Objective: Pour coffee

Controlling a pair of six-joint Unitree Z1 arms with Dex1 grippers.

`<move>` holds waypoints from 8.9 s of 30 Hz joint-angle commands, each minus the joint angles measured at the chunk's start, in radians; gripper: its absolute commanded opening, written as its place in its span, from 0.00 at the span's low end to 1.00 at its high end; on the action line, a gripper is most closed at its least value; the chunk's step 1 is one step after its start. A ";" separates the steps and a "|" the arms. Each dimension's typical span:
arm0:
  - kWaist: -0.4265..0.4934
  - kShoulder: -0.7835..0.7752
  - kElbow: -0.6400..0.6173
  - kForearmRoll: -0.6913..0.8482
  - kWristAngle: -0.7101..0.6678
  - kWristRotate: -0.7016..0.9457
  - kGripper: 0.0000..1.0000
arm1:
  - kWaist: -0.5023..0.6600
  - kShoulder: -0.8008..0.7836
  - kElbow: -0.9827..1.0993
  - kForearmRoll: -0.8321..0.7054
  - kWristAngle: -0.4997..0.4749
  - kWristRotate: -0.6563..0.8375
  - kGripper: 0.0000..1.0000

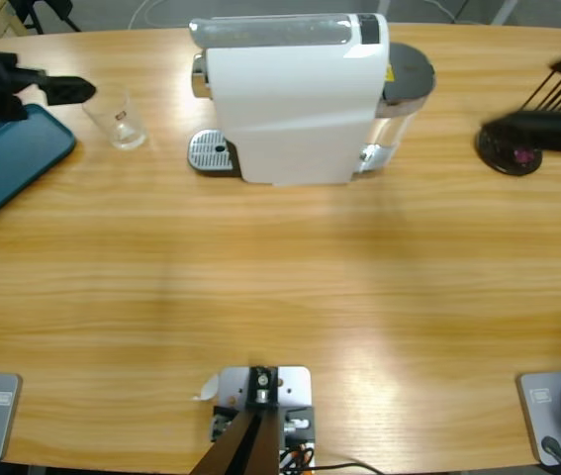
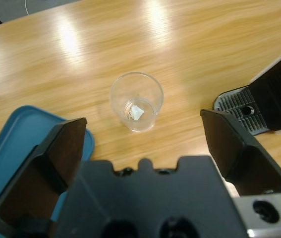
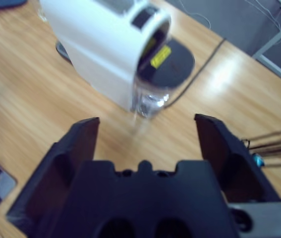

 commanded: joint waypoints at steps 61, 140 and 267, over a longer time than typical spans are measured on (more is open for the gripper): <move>-0.048 0.140 0.097 -0.200 -0.253 0.125 0.00 | -0.010 -0.110 0.244 -0.047 -0.023 0.084 0.97; -0.125 0.193 -0.103 0.004 -0.313 0.212 1.00 | -0.010 -0.108 0.249 -0.052 -0.006 0.084 0.97; -0.126 -0.345 -0.135 0.668 -0.215 0.122 0.92 | -0.210 0.789 -0.854 0.460 0.216 -0.050 0.00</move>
